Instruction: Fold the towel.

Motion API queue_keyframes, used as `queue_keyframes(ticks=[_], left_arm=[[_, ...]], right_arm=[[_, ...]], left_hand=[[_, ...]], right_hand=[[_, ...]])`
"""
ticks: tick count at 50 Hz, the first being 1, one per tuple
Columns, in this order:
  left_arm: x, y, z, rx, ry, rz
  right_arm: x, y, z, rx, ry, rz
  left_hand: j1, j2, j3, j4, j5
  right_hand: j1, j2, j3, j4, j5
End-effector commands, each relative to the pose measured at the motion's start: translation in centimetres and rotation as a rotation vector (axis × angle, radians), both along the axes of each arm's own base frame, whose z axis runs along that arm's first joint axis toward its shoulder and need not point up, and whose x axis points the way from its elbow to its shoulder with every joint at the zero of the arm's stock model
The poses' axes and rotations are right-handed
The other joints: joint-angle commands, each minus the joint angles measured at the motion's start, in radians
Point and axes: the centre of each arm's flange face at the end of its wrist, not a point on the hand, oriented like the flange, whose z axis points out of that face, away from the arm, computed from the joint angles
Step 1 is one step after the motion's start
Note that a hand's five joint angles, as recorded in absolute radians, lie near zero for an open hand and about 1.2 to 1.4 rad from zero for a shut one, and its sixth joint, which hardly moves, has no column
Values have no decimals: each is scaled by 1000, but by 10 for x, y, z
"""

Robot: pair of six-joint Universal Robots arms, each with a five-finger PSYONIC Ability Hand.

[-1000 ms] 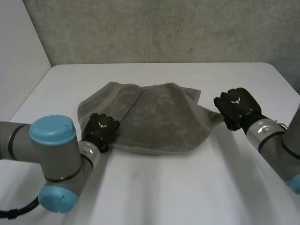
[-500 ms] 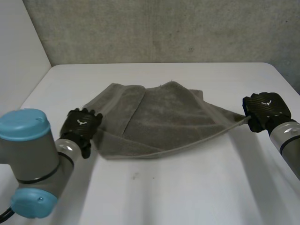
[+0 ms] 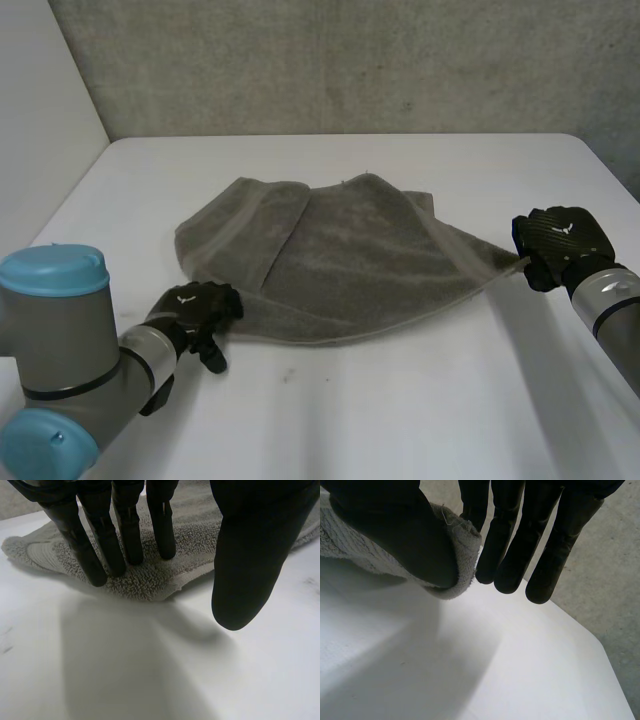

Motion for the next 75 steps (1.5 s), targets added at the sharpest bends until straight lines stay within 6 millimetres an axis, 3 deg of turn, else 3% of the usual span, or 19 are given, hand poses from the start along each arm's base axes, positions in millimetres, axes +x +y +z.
queue_keyframes(ticks=[1, 26, 33, 37, 42, 44, 45, 46, 47, 50, 52, 57, 61, 64, 65, 66, 69, 71, 75], left_arm=[[-4, -11, -9, -20, -1, -1], [-21, -44, -13, -102, 26, -15], [-24, -50, -18, -102, 22, -13], [-24, -53, -12, -121, 18, -8], [-22, -54, 26, -229, -6, -15], [-18, -47, 63, -314, -37, -28], [-18, -47, 63, -314, -37, -28], [-17, -42, 79, -352, -48, -36], [-14, -37, 99, -391, -57, -42], [-12, -30, 116, -427, -68, -48], [-6, -17, 146, -483, -97, -63], [0, -4, 167, -523, -165, -90], [0, -4, 162, -507, -203, -106], [-2, -8, 142, -450, -227, -119], [-3, -14, 124, -400, -245, -125], [-5, -22, 104, -346, -262, -127], [-5, -28, 86, -300, -274, -129], [-8, -36, 57, -240, -294, -139], [-9, -41, 37, -209, -298, -139]], right_arm=[[1, 2, -1, 4, 1, 5], [1, 3, -3, 8, 6, 4], [1, 2, -2, 6, 9, 2], [1, 0, 2, -8, 13, 2], [5, -2, 25, -65, 18, 11], [6, 2, 38, -84, 31, 21], [8, 7, 53, -104, 51, 33], [10, 12, 67, -123, 72, 43], [10, 12, 67, -123, 72, 43], [12, 23, 89, -132, 125, 65], [11, 29, 98, -125, 158, 75], [11, 45, 116, -97, 261, 107], [14, 51, 121, -92, 300, 134], [15, 49, 118, -82, 290, 139], [15, 49, 118, -82, 290, 139], [16, 48, 112, -64, 283, 142], [20, 41, 90, 4, 281, 157], [23, 38, 76, 46, 284, 168], [32, 35, 50, 114, 298, 197]], left_hand=[[89, 88, 88, 88, 87], [535, 534, 535, 534, 533], [854, 853, 853, 853, 852], [855, 854, 854, 853, 853], [855, 854, 854, 853, 853], [855, 854, 854, 853, 853], [855, 854, 854, 853, 853], [855, 854, 854, 853, 853], [855, 854, 854, 853, 853], [855, 854, 854, 853, 853], [855, 854, 854, 853, 853], [855, 854, 854, 853, 853], [855, 854, 854, 853, 853], [855, 854, 854, 853, 853], [855, 854, 854, 853, 853], [855, 854, 854, 853, 853], [855, 854, 854, 853, 853], [855, 854, 854, 853, 853], [855, 854, 854, 853, 853]], right_hand=[[425, 216, 206, 202, 232], [425, 216, 206, 202, 232], [425, 216, 206, 202, 232], [425, 216, 206, 202, 232], [425, 216, 206, 202, 232], [425, 216, 206, 202, 232], [425, 216, 206, 202, 232], [425, 216, 206, 202, 232], [425, 216, 206, 202, 232], [425, 216, 206, 202, 232], [425, 216, 206, 202, 232], [425, 216, 206, 202, 232], [425, 216, 206, 202, 232], [425, 216, 206, 202, 232], [425, 216, 206, 202, 232], [425, 216, 206, 202, 232], [425, 216, 206, 202, 232], [425, 216, 206, 202, 232], [425, 216, 206, 202, 232]])
